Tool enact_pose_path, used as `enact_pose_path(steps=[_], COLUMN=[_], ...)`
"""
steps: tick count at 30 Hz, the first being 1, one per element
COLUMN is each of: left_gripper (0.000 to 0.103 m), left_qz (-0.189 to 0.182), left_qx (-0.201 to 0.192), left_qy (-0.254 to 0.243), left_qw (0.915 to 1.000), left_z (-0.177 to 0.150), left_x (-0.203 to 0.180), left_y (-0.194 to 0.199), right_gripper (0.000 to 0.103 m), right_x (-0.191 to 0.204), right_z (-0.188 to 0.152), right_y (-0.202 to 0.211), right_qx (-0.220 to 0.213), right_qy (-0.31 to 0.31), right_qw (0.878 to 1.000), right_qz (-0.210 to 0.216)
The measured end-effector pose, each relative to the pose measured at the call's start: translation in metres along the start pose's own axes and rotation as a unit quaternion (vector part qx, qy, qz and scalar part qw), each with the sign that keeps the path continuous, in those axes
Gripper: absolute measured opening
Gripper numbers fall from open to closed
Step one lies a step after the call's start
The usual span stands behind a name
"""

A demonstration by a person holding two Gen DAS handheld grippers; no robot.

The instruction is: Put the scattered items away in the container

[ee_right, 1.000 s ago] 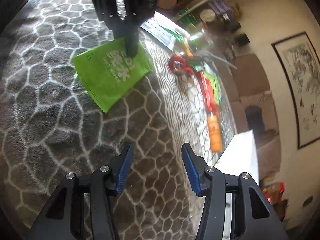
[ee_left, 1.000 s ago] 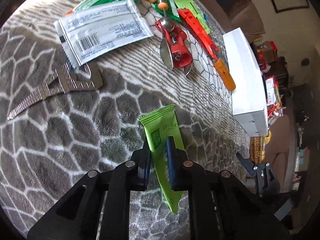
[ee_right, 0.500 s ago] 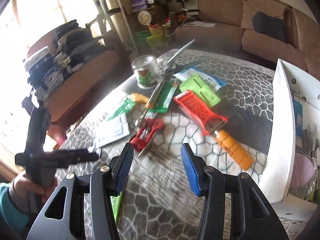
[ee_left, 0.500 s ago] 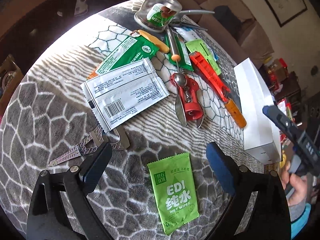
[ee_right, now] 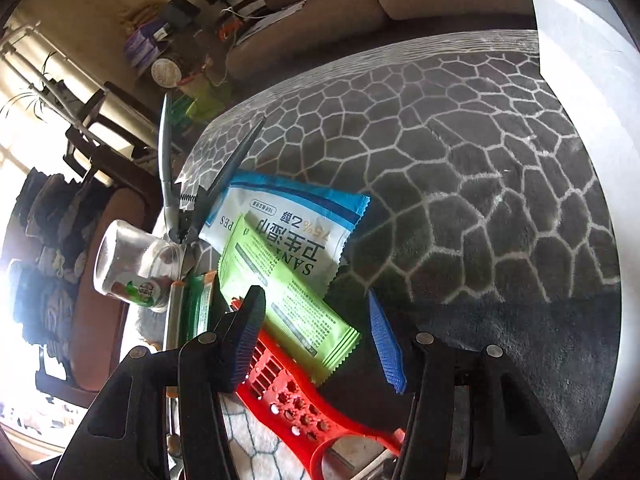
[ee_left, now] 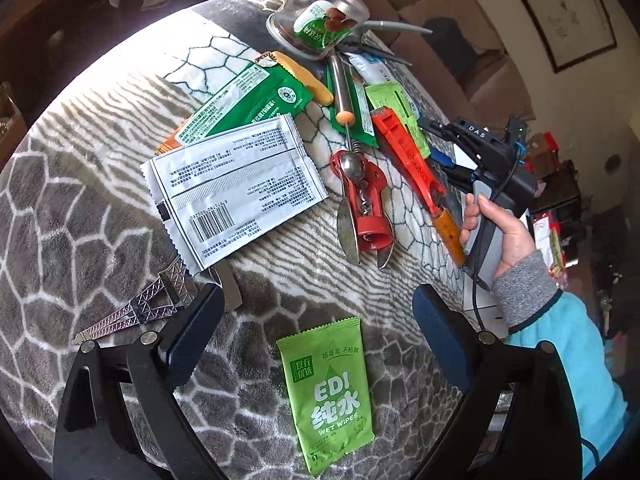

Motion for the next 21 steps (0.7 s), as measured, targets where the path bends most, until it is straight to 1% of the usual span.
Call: enact_pose_path(steps=[1, 2, 3, 4, 6, 7, 9, 11, 12, 13, 16, 18, 19, 20, 21], left_gripper=[0.094, 0.094, 0.094, 0.094, 0.094, 0.094, 0.094, 0.094, 0.095, 0.095, 0.095, 0.095, 0.095, 0.095, 0.095], left_qz=[0.001, 0.002, 0.002, 0.001, 0.001, 0.002, -0.002, -0.005, -0.005, -0.006, -0.019, -0.017, -0.018, -0.02, -0.021], left_qx=[0.001, 0.004, 0.007, 0.01, 0.011, 0.009, 0.008, 0.006, 0.005, 0.004, 0.002, 0.002, -0.001, -0.004, -0.003], left_qy=[0.001, 0.001, 0.003, 0.003, 0.002, 0.003, 0.009, 0.014, 0.017, 0.021, 0.033, 0.035, 0.037, 0.039, 0.04], left_qw=[1.0, 1.0, 1.0, 0.9999, 0.9999, 1.0, 0.9999, 0.9999, 0.9998, 0.9998, 0.9993, 0.9992, 0.9992, 0.999, 0.999], left_z=[0.0, 0.0, -0.001, -0.001, -0.001, -0.001, 0.0, 0.0, 0.001, 0.002, 0.002, 0.002, 0.003, 0.002, 0.002], left_x=[0.0, 0.001, 0.001, 0.001, -0.001, 0.0, 0.001, 0.002, 0.003, 0.004, 0.007, 0.007, 0.007, 0.007, 0.007], left_y=[-0.001, -0.003, -0.005, -0.006, -0.007, -0.007, -0.007, -0.006, -0.006, -0.005, -0.005, -0.004, -0.002, -0.001, 0.0], right_gripper=[0.026, 0.022, 0.021, 0.019, 0.007, 0.007, 0.004, 0.004, 0.004, 0.004, 0.003, 0.003, 0.003, 0.004, 0.006], right_x=[0.003, 0.004, 0.006, 0.006, 0.003, 0.004, 0.012, 0.023, 0.03, 0.037, 0.056, 0.067, 0.07, 0.067, 0.061], right_z=[-0.001, -0.003, -0.004, -0.004, -0.003, -0.003, -0.003, -0.004, -0.005, -0.006, -0.015, -0.021, -0.023, -0.023, -0.019], right_y=[-0.001, -0.003, -0.004, -0.003, 0.001, 0.006, 0.017, 0.029, 0.036, 0.044, 0.058, 0.066, 0.065, 0.063, 0.061], right_qx=[-0.001, -0.003, -0.003, -0.003, -0.001, -0.001, -0.007, -0.009, -0.014, -0.017, -0.009, -0.008, -0.002, 0.002, 0.001], right_qy=[0.014, 0.031, 0.043, 0.045, 0.035, 0.036, 0.062, 0.092, 0.109, 0.125, 0.163, 0.187, 0.196, 0.196, 0.182], right_qw=[1.0, 0.999, 0.999, 0.999, 0.999, 0.999, 0.998, 0.996, 0.994, 0.992, 0.986, 0.982, 0.98, 0.98, 0.982], right_qz=[0.0, -0.011, -0.017, -0.014, 0.002, 0.008, 0.004, -0.009, -0.018, -0.016, -0.017, -0.02, -0.029, -0.047, -0.058])
Point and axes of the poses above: each gripper's, at about its wrist camera, not at the fingertips, and y roughly against the way its jaws point, x to its left, z to its top, the point moved 8 cm from there along -y, roughly the way its jaws point, and after that the axes turned 2 degrees about -y, right-handed, at the moved point
